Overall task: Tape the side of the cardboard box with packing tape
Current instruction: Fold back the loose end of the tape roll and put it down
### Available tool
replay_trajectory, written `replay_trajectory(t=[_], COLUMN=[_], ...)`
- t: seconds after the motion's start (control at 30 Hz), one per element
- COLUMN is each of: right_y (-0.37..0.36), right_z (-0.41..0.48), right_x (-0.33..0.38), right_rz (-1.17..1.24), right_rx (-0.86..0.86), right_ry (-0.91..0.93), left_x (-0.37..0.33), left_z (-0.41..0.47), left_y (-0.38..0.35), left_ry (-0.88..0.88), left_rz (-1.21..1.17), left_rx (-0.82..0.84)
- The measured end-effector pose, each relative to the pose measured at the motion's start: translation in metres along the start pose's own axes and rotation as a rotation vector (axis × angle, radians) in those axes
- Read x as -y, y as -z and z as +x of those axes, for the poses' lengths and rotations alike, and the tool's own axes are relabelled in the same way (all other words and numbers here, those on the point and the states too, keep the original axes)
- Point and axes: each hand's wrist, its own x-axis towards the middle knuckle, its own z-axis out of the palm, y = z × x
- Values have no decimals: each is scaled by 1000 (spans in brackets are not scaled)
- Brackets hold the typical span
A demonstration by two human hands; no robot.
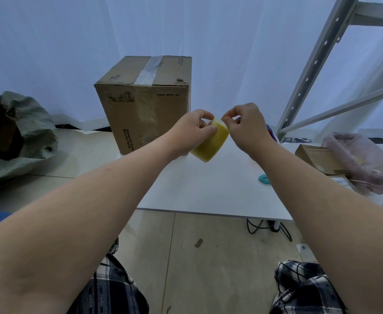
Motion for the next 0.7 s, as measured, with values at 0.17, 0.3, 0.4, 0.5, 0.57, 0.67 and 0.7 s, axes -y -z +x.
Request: replay_trajectory(t=[0.17,0.3,0.4,0.5,0.57,0.67,0.7], right_y=[1,1,8,12,11,9,9], right_z=[-5,-6,-4,-5,-5,-5,-5], right_x=[3,6,4,5,5,6,5], right_rz=[35,156,194,-14,-85,-131,-161], right_rx=[128,159,257,374,410,438,433], right_ry=[33,0,1,54,59,102,122], left_x=[5,12,13,13,14,16,16], left_z=[9,9,6,5,4,3,3], left_y=[0,0,1,-1,-1,-1,0], left_ry=[1,13,-15,-39,-46,-43,-40], left_rz=[256,312,311,360,390,400,397], left_rx=[-81,-107,-108,-100,-91,-90,-90])
